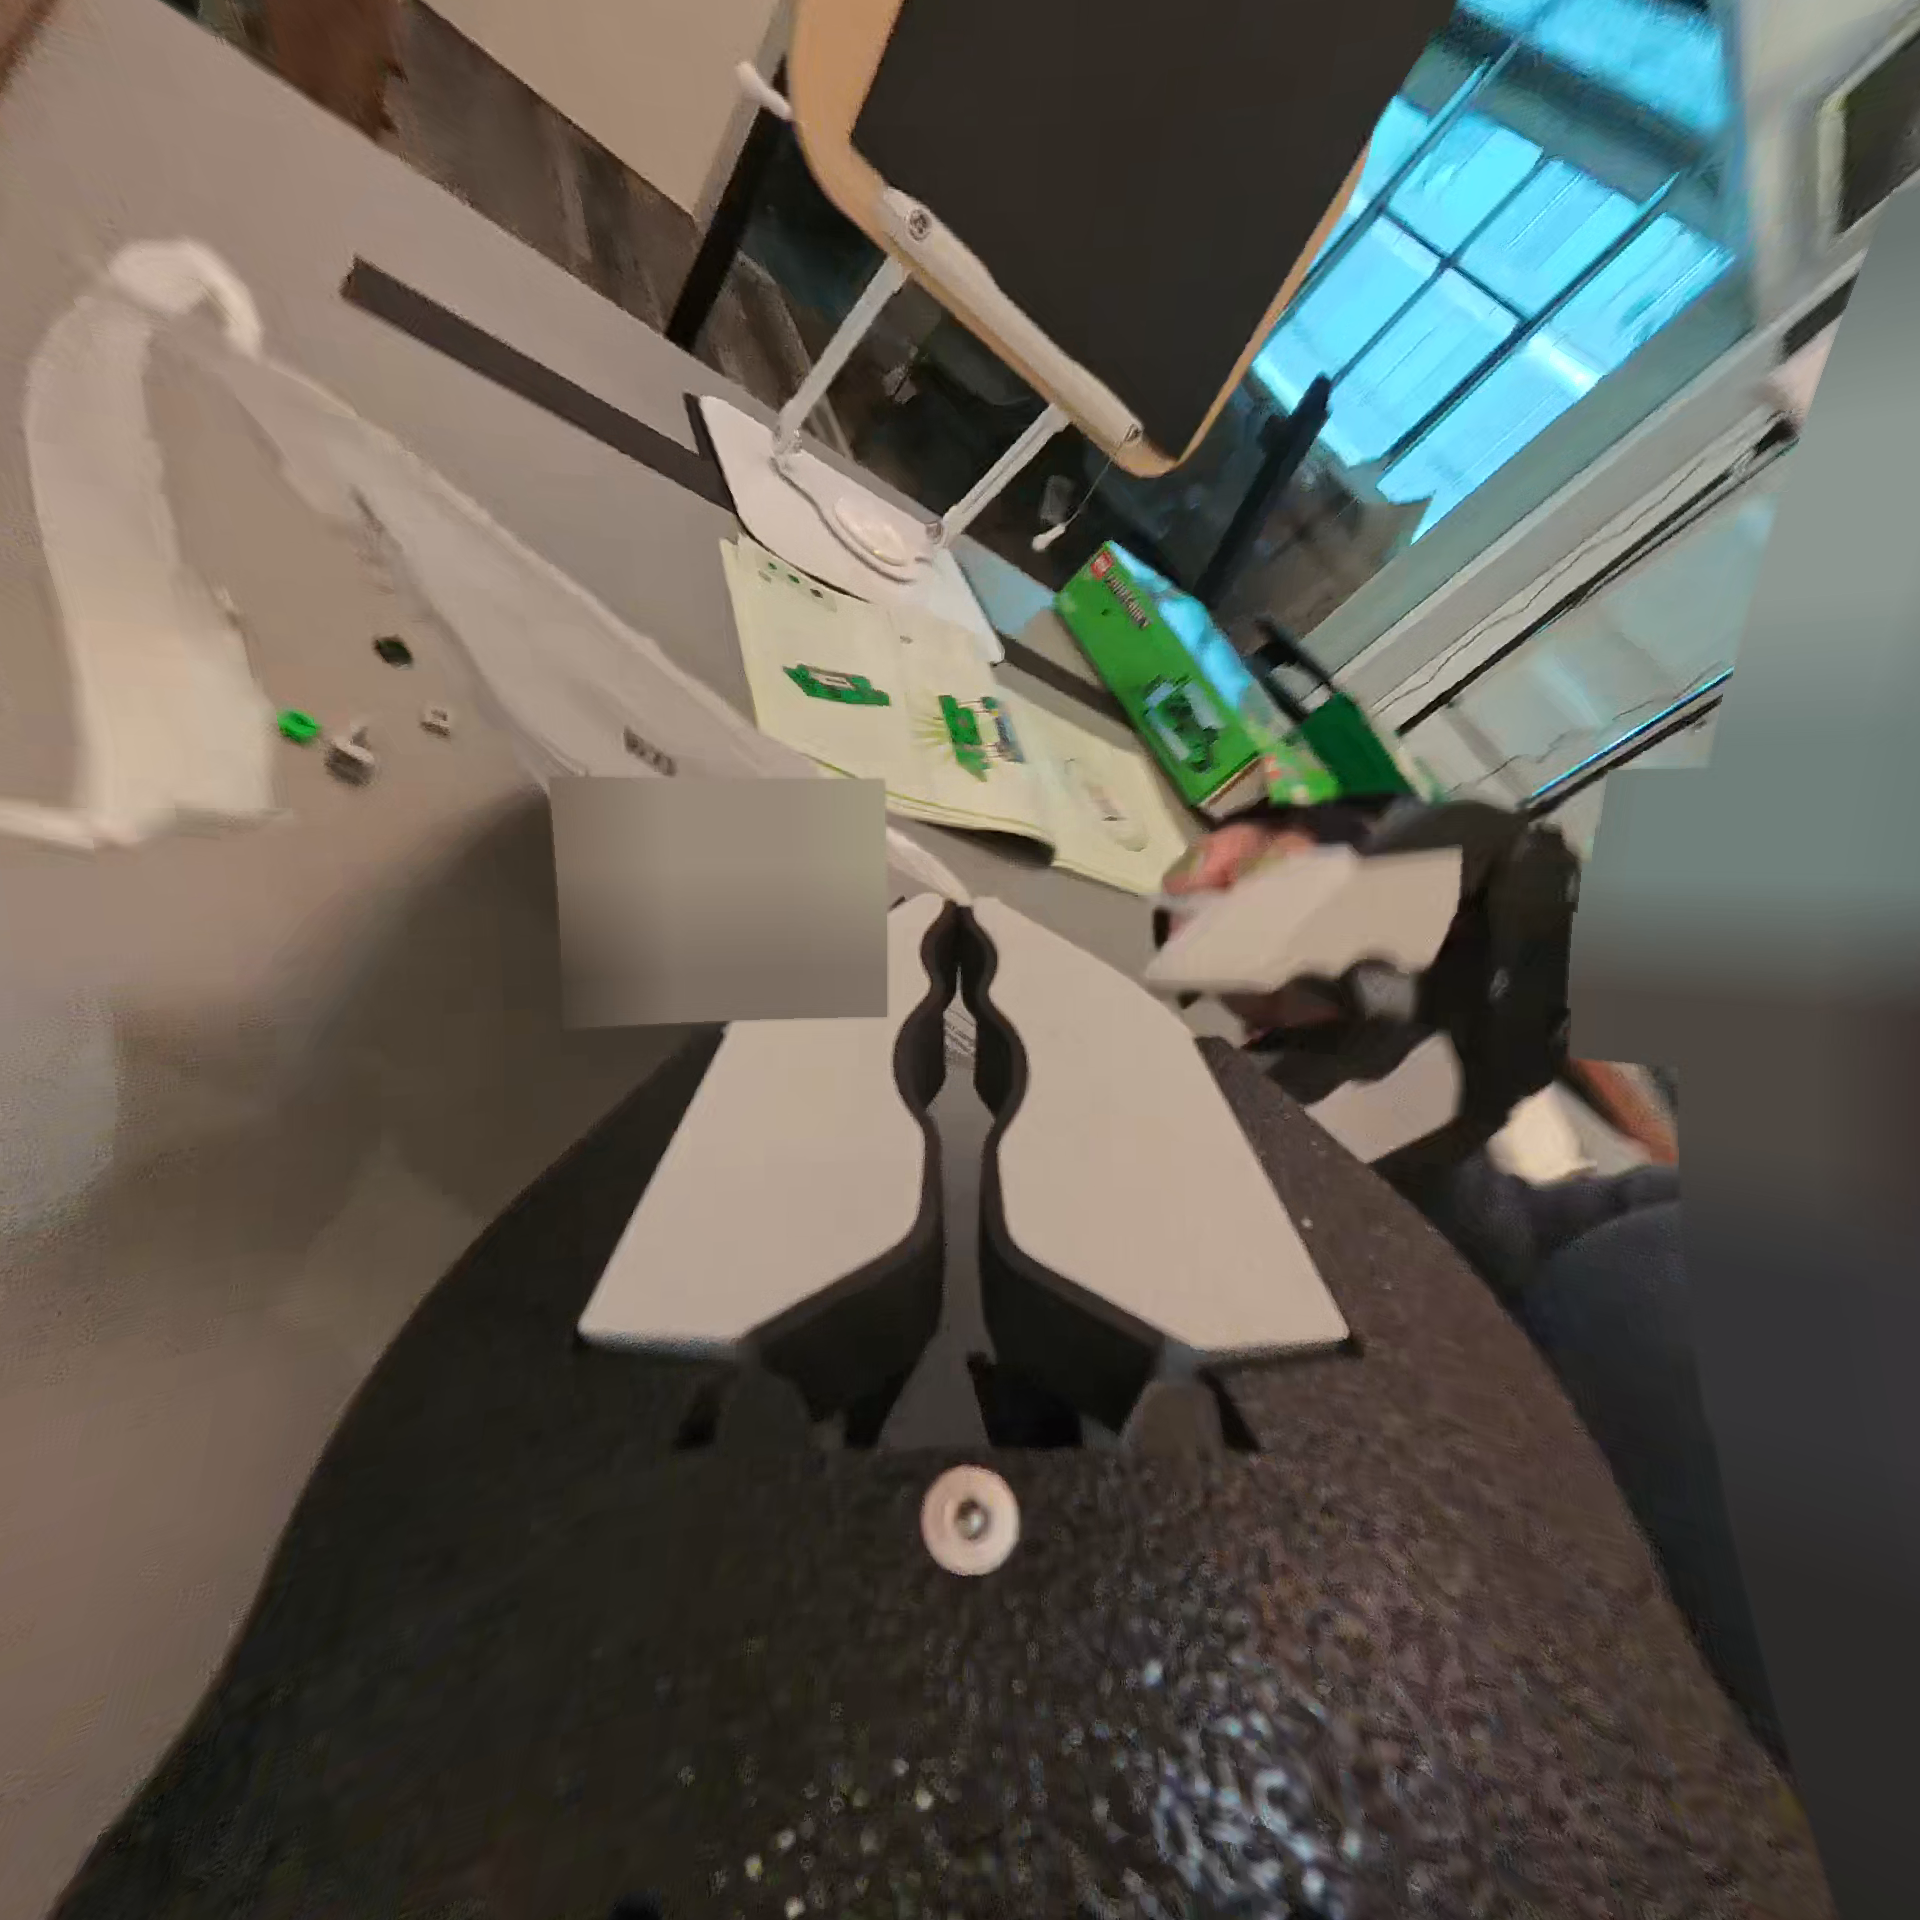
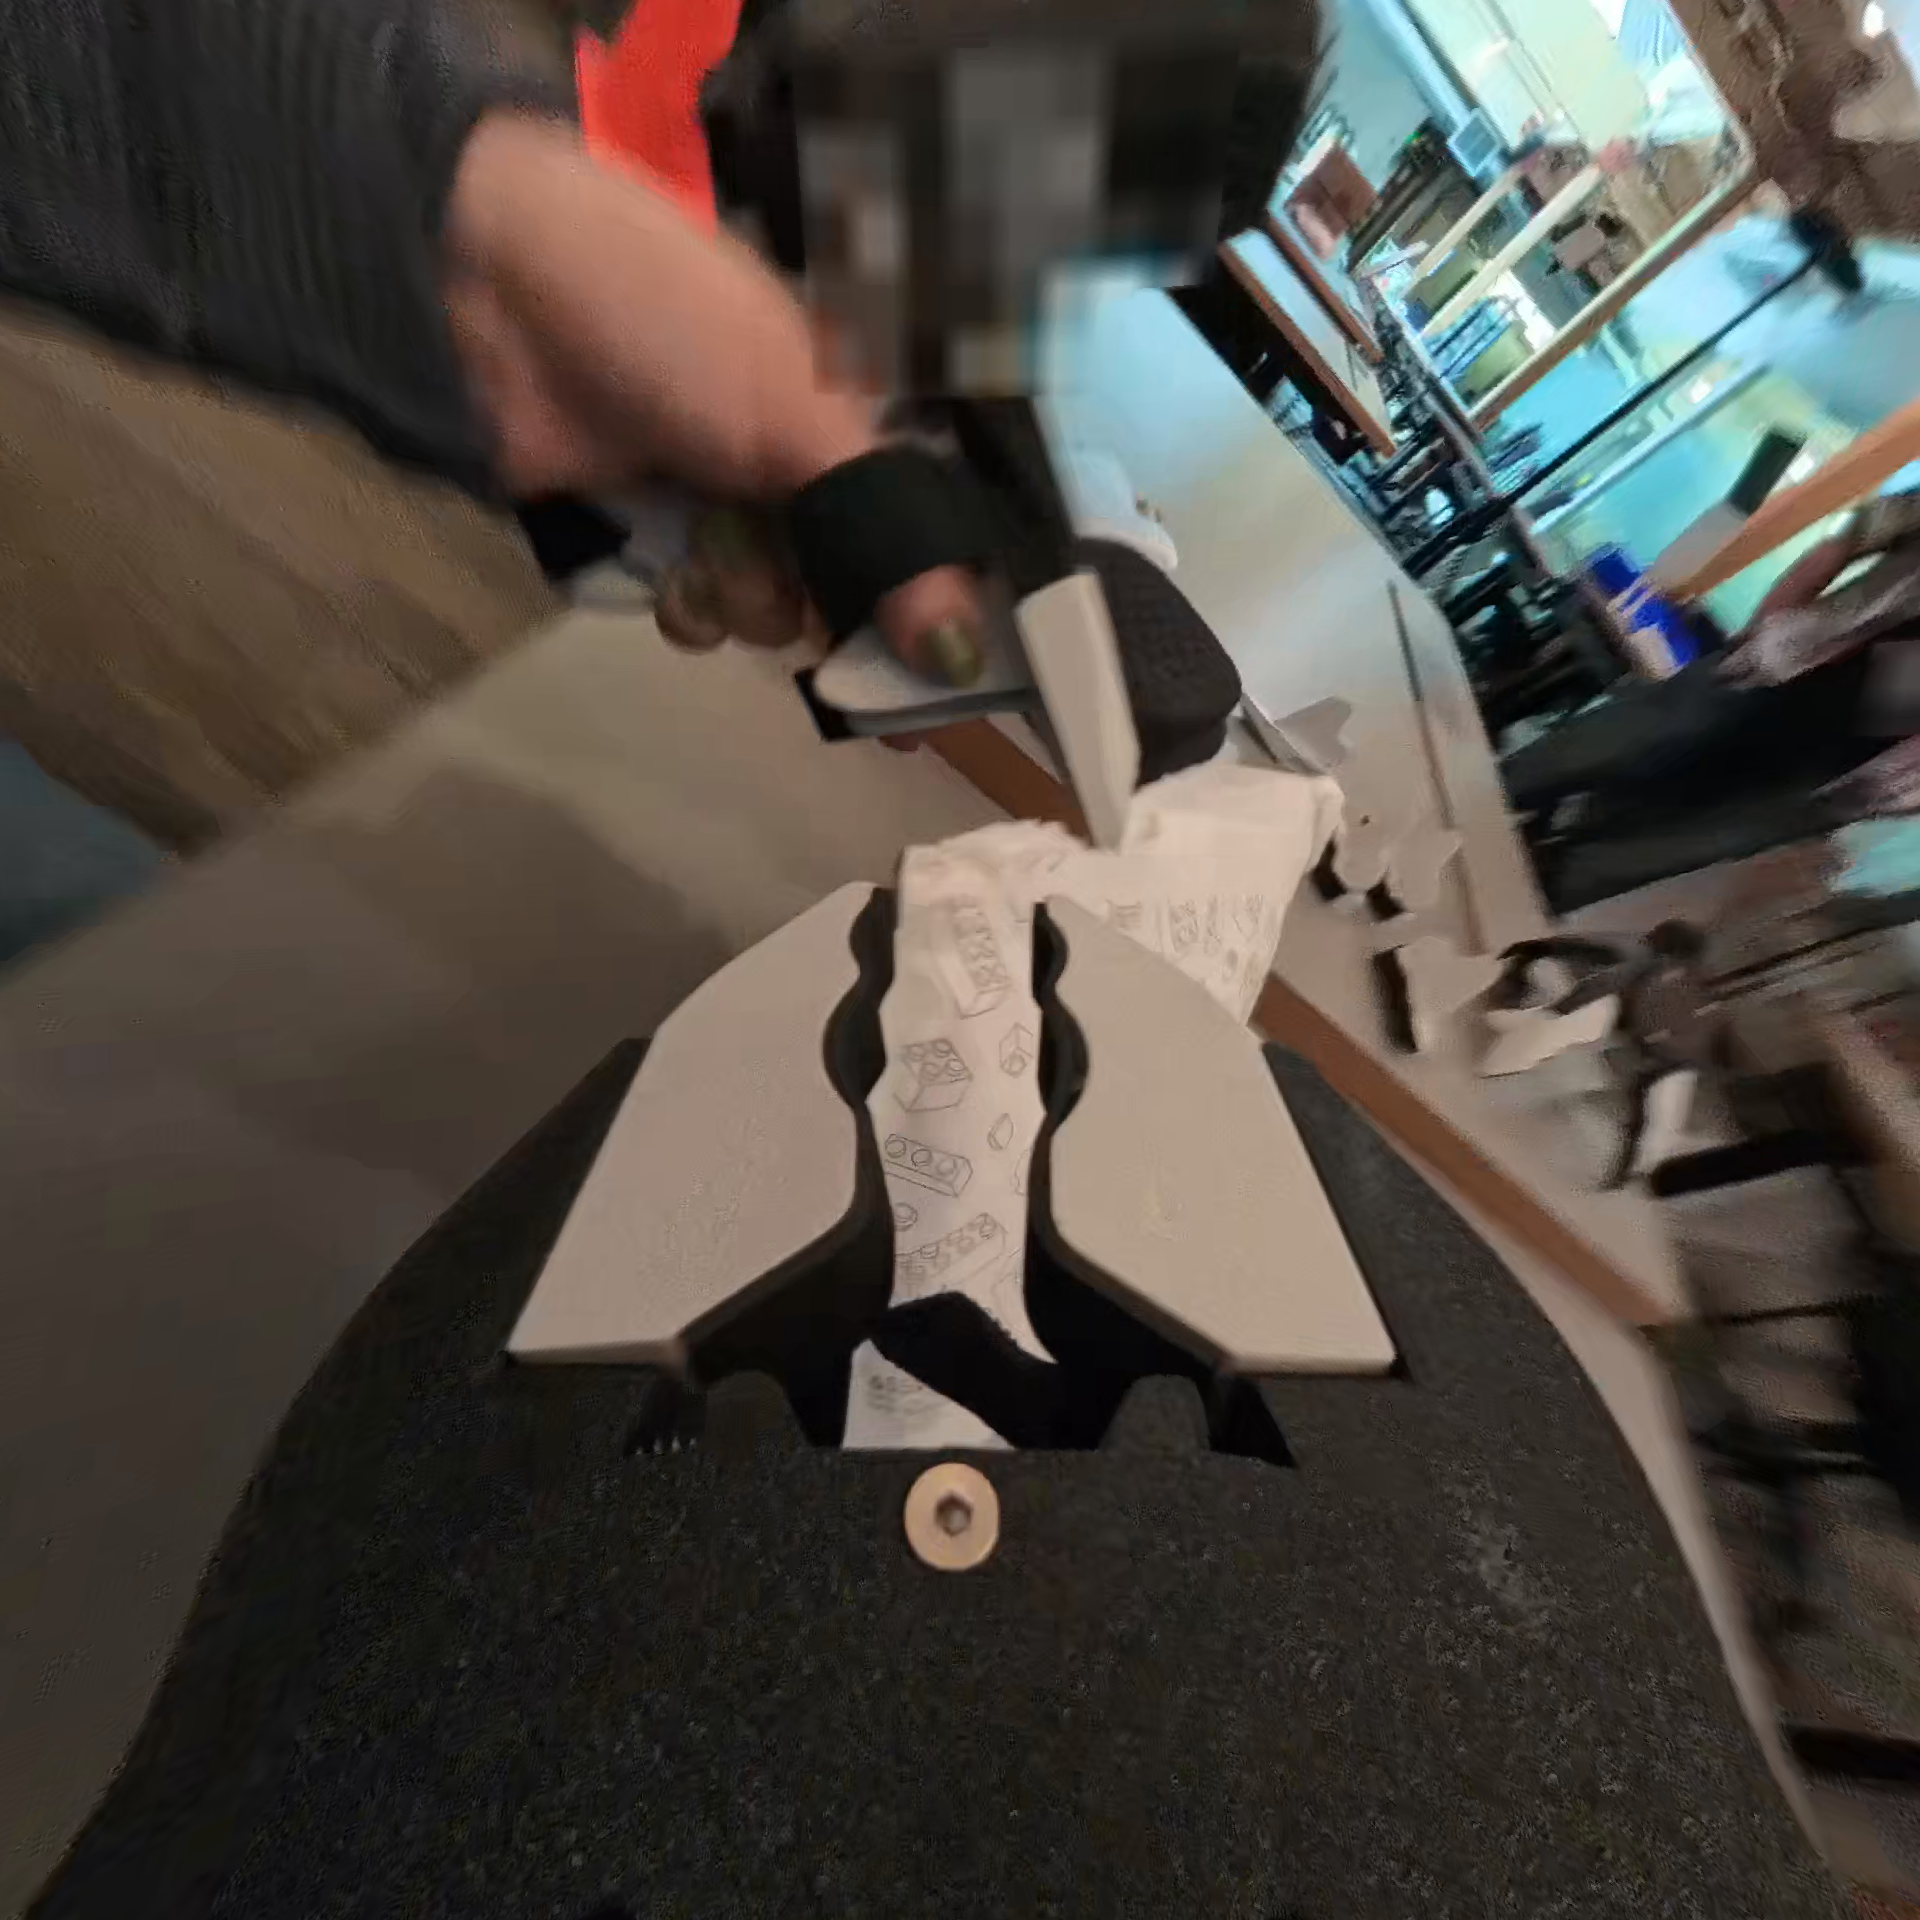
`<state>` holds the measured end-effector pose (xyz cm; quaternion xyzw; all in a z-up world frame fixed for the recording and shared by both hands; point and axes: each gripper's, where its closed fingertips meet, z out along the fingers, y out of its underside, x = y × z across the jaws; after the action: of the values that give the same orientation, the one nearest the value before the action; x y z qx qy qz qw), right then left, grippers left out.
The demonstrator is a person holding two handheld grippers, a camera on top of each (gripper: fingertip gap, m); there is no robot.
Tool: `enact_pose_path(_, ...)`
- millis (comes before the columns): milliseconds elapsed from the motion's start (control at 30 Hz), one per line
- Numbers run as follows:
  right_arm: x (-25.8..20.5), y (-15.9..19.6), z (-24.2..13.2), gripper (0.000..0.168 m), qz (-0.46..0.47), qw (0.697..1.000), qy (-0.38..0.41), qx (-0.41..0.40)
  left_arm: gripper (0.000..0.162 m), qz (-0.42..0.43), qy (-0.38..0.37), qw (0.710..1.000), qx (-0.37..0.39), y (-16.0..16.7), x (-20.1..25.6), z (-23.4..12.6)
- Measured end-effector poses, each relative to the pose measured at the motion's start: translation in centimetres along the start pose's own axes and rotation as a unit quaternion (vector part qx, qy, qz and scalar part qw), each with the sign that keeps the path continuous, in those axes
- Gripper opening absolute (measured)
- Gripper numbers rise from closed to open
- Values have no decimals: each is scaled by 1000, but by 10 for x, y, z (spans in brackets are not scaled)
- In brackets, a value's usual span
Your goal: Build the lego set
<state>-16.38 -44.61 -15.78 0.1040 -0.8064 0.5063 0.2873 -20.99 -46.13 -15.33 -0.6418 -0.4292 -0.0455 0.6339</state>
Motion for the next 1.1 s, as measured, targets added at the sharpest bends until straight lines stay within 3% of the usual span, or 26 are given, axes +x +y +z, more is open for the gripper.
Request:
enact_pose_path(100,35,-11,-26,34,169,983,7,66,0,98,-29,995,-22,-6,16,5)
enact_pose_path(200,67,-8,-41,32,352,931,29,91,0,194,-52,978,-46,-11,36,17)
enact_pose_path(333,70,-4,-44,34,470,878,-5,90,0,287,-74,952,-75,-12,54,36)
enact_pose_path(667,62,30,-49,29,463,886,14,-35,0,359,-82,924,-104,-6,64,55)
enact_pose_path(833,52,25,-50,6,456,888,-24,-43,0,387,-79,911,-121,-2,66,57)
enact_pose_path(933,55,34,-52,0,413,907,14,-85,0,389,-87,909,-121,-2,67,56)
enact_pose_path(1100,65,50,-57,0,383,912,70,-129,0,378,-125,910,-114,-11,60,44)
